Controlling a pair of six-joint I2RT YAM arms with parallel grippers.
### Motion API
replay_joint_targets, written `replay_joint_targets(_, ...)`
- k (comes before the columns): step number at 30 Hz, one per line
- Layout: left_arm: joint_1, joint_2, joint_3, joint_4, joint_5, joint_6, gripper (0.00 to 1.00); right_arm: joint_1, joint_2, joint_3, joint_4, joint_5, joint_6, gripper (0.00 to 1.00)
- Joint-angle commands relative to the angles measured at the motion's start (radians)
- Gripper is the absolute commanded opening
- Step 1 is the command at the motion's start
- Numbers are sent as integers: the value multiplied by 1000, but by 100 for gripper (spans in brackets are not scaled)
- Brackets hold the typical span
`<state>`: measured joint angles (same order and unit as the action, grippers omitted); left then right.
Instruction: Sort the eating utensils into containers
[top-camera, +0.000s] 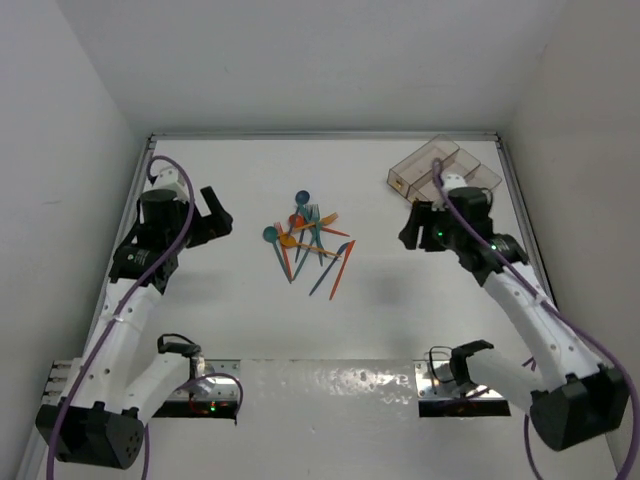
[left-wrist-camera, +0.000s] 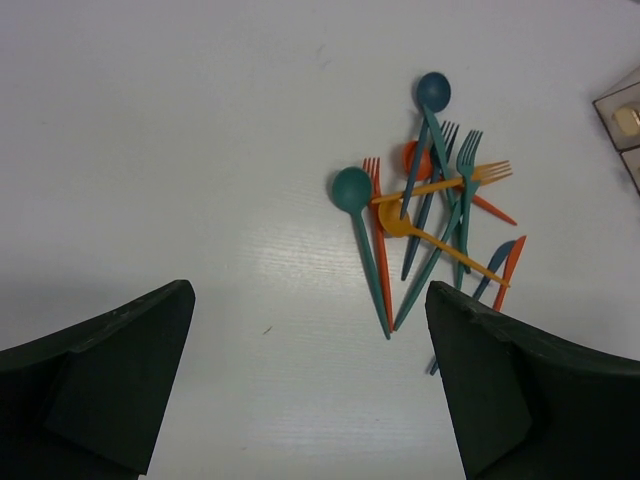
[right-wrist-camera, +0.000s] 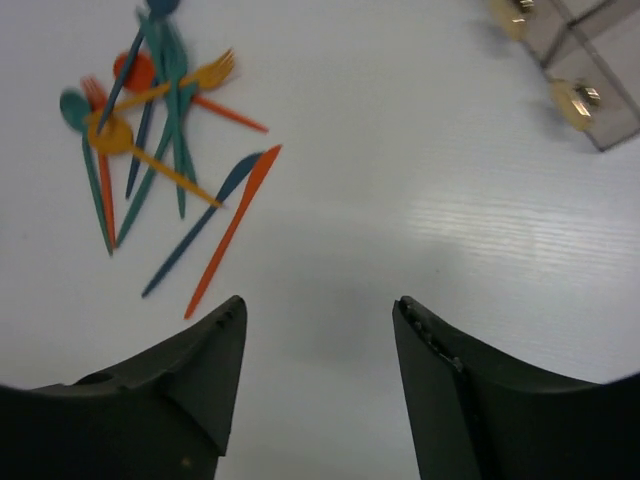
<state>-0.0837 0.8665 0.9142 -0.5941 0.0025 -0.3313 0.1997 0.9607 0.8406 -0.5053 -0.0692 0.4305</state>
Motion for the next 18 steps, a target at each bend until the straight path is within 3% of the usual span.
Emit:
replay_joint_targets(1, 5, 35, -31, 54, 25, -28, 99, 159, 119, 83, 31, 66, -116, 59)
replay_joint_targets(7, 5, 57, -118, 141, 27, -25, 99, 349, 378, 193, 79, 62, -235, 44)
replay_joint_targets(13, 5, 48, -235, 237, 39, -22, 99, 463, 643, 353, 54, 66, -364, 45)
replay_joint_targets(18, 4, 49, -270, 272, 50, -5, 99, 487, 817, 483, 10, 42, -435, 47)
